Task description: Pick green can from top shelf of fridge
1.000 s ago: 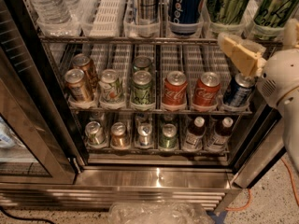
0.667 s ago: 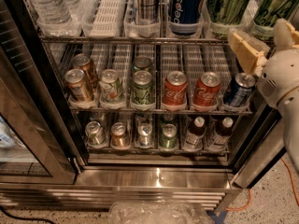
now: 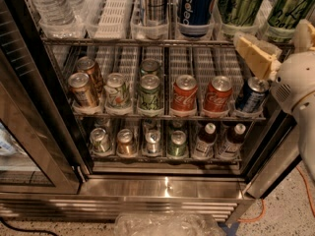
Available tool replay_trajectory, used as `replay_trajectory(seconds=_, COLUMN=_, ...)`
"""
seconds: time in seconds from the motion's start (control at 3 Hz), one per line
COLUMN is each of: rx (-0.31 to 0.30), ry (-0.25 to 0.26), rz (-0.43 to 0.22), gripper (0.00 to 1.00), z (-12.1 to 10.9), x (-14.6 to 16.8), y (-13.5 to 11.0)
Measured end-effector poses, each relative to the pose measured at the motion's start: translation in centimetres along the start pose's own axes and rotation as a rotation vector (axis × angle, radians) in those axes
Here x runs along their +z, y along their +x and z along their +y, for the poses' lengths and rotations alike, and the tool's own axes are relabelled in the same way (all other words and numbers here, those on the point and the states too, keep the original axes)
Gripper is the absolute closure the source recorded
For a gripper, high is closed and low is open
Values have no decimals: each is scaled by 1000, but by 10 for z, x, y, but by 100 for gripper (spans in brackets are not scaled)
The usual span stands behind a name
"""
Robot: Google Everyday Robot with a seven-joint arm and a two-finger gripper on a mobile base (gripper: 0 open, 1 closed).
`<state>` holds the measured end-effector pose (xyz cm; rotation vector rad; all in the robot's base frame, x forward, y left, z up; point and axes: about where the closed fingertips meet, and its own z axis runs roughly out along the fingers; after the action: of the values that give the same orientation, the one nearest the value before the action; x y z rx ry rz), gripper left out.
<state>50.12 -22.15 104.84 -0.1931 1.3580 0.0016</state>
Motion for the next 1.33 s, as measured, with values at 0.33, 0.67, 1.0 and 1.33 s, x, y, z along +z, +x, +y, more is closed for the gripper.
replay_trajectory(seconds=0.33, rx=-1, ry=12, rz=-4, gripper=23, z=-2, x=3, y=-1)
replay_trajectory(seconds=0.67, rx=-3, ry=32, rz=-11, gripper=21, z=-8, x=8, y=-2)
replay_trajectory(seconds=1.0, rx=-5, ry=54, rz=-8, gripper=20, z=-16, x=14, y=1)
replay_trajectory(seconds=1.33, rx=-4, ry=83, rz=1, gripper=19, z=-27, x=21, y=5)
